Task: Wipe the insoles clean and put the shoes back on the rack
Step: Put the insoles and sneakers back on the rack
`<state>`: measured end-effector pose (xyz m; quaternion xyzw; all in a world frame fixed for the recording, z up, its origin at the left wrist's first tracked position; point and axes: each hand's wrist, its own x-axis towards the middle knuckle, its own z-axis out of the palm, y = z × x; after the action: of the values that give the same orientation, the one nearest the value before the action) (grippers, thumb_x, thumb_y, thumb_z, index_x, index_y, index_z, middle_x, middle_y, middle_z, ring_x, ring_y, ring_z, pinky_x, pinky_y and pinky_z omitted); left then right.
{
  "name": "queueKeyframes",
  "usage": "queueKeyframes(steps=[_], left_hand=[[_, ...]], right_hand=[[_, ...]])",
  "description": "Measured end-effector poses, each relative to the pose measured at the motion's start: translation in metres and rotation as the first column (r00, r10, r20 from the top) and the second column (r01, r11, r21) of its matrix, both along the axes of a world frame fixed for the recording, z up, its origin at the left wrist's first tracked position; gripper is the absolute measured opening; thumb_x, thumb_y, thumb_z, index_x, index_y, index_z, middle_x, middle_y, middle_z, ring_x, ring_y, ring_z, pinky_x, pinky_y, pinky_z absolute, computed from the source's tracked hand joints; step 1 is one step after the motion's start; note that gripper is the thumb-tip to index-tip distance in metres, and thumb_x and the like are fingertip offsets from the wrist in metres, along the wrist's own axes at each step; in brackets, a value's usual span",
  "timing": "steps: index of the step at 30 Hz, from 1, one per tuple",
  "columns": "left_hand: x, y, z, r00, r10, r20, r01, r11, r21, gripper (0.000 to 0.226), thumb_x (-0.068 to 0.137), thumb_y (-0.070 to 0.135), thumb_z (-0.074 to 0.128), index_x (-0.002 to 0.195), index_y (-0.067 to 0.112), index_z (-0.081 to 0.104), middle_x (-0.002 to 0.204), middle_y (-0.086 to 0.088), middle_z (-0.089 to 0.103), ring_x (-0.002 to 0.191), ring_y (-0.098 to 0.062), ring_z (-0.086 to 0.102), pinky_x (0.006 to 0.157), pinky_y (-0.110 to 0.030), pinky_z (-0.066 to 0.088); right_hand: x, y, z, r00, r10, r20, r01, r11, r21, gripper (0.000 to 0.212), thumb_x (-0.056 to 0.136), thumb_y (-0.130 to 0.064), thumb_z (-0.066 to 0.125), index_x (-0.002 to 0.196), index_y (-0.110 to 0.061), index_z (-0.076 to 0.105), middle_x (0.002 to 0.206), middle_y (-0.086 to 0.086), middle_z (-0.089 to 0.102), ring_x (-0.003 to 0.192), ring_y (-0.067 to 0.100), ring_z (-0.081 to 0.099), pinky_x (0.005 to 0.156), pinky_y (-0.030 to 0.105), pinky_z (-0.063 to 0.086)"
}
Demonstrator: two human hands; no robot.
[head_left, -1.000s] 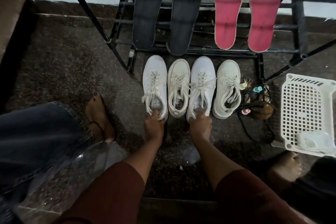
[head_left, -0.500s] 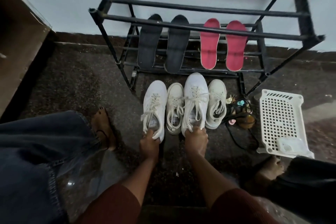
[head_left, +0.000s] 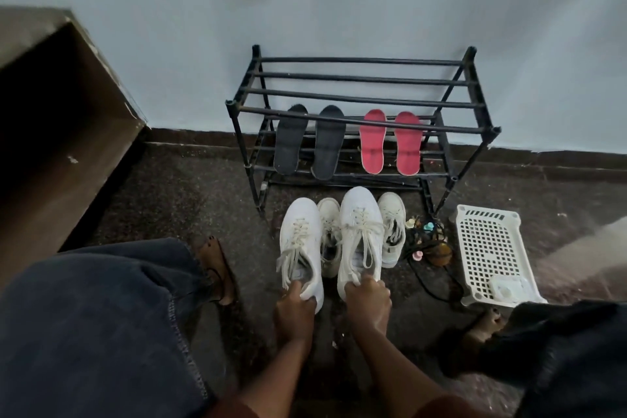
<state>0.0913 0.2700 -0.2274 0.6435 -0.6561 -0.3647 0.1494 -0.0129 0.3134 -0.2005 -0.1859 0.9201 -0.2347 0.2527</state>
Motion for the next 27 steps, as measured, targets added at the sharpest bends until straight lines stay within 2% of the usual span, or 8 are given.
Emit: queueKeyframes(steps=[7,12,16,23,25,27], left_hand=[[-0.002,0.024,0.036,0.999,-0.043,-0.017,0.040,0.990,-0.134,0.032,0.075,0.016,0.069,0.107,0.018,0.067,0.090,-0.016,0.070,0.081,-0.037,0.066,0.063,-0.034,0.046],[0.002,0.028,0.057,0.997,-0.065,-0.048,0.053,0.976,-0.210,0.029,0.078,0.018,0.067,0.106,0.014,0.064,0.090,-0.016,0.069,0.081,-0.035,0.065,0.064,-0.034,0.045],[0.009,0.019,0.081,0.994,-0.068,-0.081,0.039,0.946,-0.322,0.024,0.077,0.015,0.069,0.100,0.011,0.066,0.080,-0.018,0.068,0.071,-0.035,0.065,0.057,-0.033,0.043],[-0.006,-0.031,0.151,0.988,-0.079,-0.135,0.005,0.877,-0.480,0.020,0.077,0.014,0.070,0.097,0.012,0.066,0.077,-0.013,0.067,0.062,-0.025,0.060,0.049,-0.026,0.037],[-0.016,-0.052,0.172,0.984,-0.057,-0.168,-0.033,0.874,-0.485,0.024,0.077,0.016,0.071,0.100,0.014,0.066,0.080,-0.013,0.068,0.062,-0.019,0.051,0.050,-0.024,0.034],[-0.026,-0.078,0.190,0.980,-0.046,-0.196,-0.053,0.881,-0.470,0.028,0.075,0.018,0.071,0.103,0.016,0.066,0.084,-0.015,0.068,0.065,-0.020,0.050,0.054,-0.026,0.036]], right_hand=[[0.021,0.024,0.035,0.993,0.035,-0.113,-0.041,0.998,-0.057,0.025,0.084,-0.024,0.051,0.097,-0.004,0.060,0.097,0.015,0.054,0.088,0.036,0.056,0.074,0.035,0.041],[0.021,0.030,0.060,0.962,0.071,-0.263,-0.095,0.992,-0.079,0.026,0.083,-0.027,0.050,0.101,-0.011,0.061,0.097,0.012,0.057,0.086,0.032,0.059,0.069,0.031,0.040],[0.019,0.028,0.082,0.926,0.089,-0.368,-0.142,0.983,-0.120,0.025,0.085,-0.029,0.049,0.099,-0.012,0.060,0.097,0.010,0.058,0.083,0.030,0.059,0.064,0.030,0.034],[-0.002,-0.022,0.144,0.881,0.056,-0.470,-0.197,0.946,-0.257,0.028,0.083,-0.026,0.049,0.103,-0.010,0.061,0.093,0.016,0.061,0.082,0.034,0.059,0.066,0.034,0.042],[-0.011,-0.044,0.164,0.877,0.040,-0.478,-0.204,0.933,-0.297,0.026,0.080,-0.023,0.050,0.099,-0.009,0.062,0.089,0.017,0.063,0.079,0.035,0.060,0.065,0.034,0.044],[-0.022,-0.067,0.181,0.879,0.019,-0.477,-0.208,0.915,-0.346,0.022,0.077,-0.018,0.052,0.092,-0.007,0.064,0.083,0.018,0.063,0.074,0.036,0.061,0.060,0.032,0.043]])
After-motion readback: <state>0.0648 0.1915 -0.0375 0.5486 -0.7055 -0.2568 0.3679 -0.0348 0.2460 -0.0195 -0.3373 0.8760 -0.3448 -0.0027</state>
